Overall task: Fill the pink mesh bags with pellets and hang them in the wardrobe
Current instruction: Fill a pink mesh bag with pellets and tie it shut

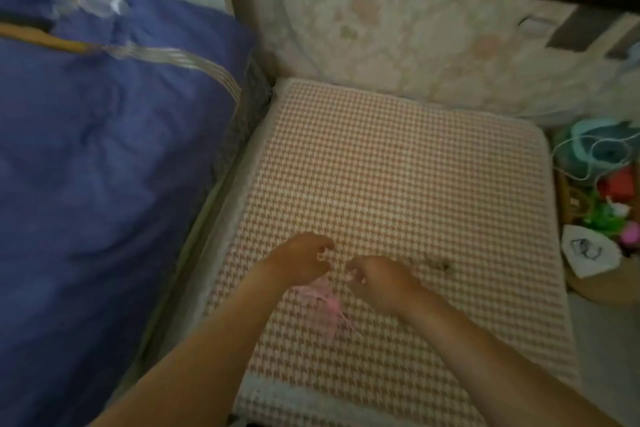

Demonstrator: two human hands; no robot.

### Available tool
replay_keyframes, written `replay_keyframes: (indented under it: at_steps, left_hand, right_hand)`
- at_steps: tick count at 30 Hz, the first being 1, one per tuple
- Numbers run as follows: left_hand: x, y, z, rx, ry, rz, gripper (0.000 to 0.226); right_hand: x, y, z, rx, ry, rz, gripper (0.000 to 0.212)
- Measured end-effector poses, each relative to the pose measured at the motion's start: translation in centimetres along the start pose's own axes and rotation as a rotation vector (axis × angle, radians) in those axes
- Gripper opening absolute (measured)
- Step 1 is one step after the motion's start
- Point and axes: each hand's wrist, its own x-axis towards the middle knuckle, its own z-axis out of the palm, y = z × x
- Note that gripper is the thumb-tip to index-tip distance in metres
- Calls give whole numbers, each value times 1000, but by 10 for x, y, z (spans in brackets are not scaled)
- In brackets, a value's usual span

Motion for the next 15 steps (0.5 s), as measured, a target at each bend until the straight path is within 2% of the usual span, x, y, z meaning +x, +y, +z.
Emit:
replay_keyframes:
  at_steps: [3, 6, 9, 11, 15]
  left_hand:
    - [19, -28, 33, 60, -58, 4, 51]
    - [35, -55, 66, 58, -58, 15, 46]
    - [50, -74, 85, 33, 29, 73, 36]
    - [55, -83, 90, 31, 103, 119, 33]
    - [60, -90, 92, 67, 178, 201, 42]
  right_hand:
    - [25, 14, 41, -17, -61, -6, 40]
    - [41, 26, 83, 22, -97, -14, 31]
    - [60, 38, 105, -4, -41, -25, 24]
    - [68, 41, 108, 49, -72, -18, 20]
    - [77, 41, 92, 45, -121, -101, 22]
